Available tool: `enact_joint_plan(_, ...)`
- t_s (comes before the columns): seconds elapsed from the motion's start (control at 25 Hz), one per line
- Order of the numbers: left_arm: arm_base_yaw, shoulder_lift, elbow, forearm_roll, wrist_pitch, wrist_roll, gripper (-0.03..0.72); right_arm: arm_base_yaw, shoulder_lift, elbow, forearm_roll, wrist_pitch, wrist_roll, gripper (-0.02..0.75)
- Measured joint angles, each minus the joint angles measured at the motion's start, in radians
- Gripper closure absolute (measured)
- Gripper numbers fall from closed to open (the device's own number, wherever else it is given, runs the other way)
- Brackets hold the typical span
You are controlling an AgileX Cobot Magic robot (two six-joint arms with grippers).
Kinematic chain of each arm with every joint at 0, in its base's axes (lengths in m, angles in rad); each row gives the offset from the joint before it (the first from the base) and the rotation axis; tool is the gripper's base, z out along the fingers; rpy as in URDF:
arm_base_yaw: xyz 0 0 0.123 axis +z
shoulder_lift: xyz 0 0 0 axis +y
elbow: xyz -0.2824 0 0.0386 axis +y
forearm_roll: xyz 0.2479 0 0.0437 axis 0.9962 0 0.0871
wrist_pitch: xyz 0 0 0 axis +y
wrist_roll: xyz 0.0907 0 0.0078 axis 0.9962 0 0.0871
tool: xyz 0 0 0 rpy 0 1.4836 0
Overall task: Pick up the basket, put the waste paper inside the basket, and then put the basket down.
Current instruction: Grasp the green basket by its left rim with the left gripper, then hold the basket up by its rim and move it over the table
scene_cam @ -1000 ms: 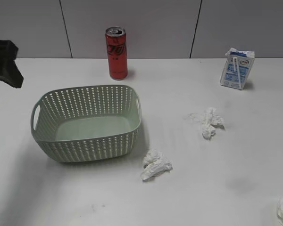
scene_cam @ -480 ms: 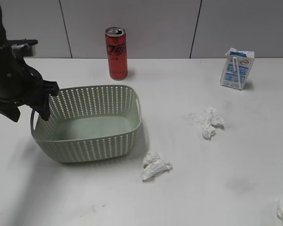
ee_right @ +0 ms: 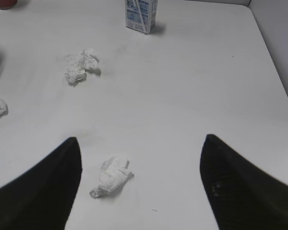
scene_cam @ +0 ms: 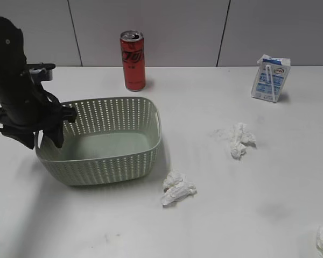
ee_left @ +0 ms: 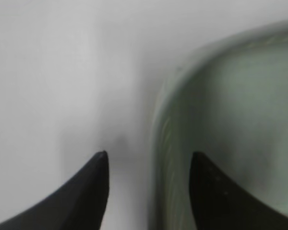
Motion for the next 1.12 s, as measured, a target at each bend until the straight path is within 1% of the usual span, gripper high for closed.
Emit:
enact_joint_plan(0.2,0.000,0.000,0.000,-0.002,0.000,-0.001,0.538,0.000,0.000,0.000,0.000,0.000,0.000,0.157)
enact_joint_plan(0.24,0.000,0.000,0.000,-0.002,0.002,-0.001,0.578,0.000,0.000,0.000,0.000,0.000,0.000,0.157)
enact_joint_plan(0.36,0.000,0.000,-0.001,-0.009,-0.001,-0.006,0.657,0.000,0.000,0.000,0.000,0.000,0.000,0.156)
enact_joint_plan(0.44,0.000,0.000,-0.002,-0.013,-0.002,-0.006,0.677,0.000,0.000,0.000,0.000,0.000,0.000,0.156)
enact_joint_plan(0.64,0.001,-0.008,-0.002,-0.022,0.026,-0.007,0.680,0.000,0.000,0.000,0.000,0.000,0.000,0.156)
enact_joint_plan(0.76,0.014,-0.053,-0.002,-0.019,0.085,-0.006,0.683,0.000,0.000,0.000,0.007,-0.001,0.007,0.156)
enact_joint_plan(0.88,0.039,-0.118,-0.002,-0.011,0.161,0.017,0.683,0.000,0.032,0.000,0.033,0.000,0.074,0.156)
enact_joint_plan(1.04,0.056,-0.206,-0.002,-0.014,0.198,0.040,0.683,0.000,0.217,-0.004,0.039,0.012,0.136,0.156)
enact_joint_plan(1.12,0.058,-0.233,-0.002,-0.021,0.198,0.046,0.683,0.000,0.357,-0.013,0.046,0.023,0.148,0.156)
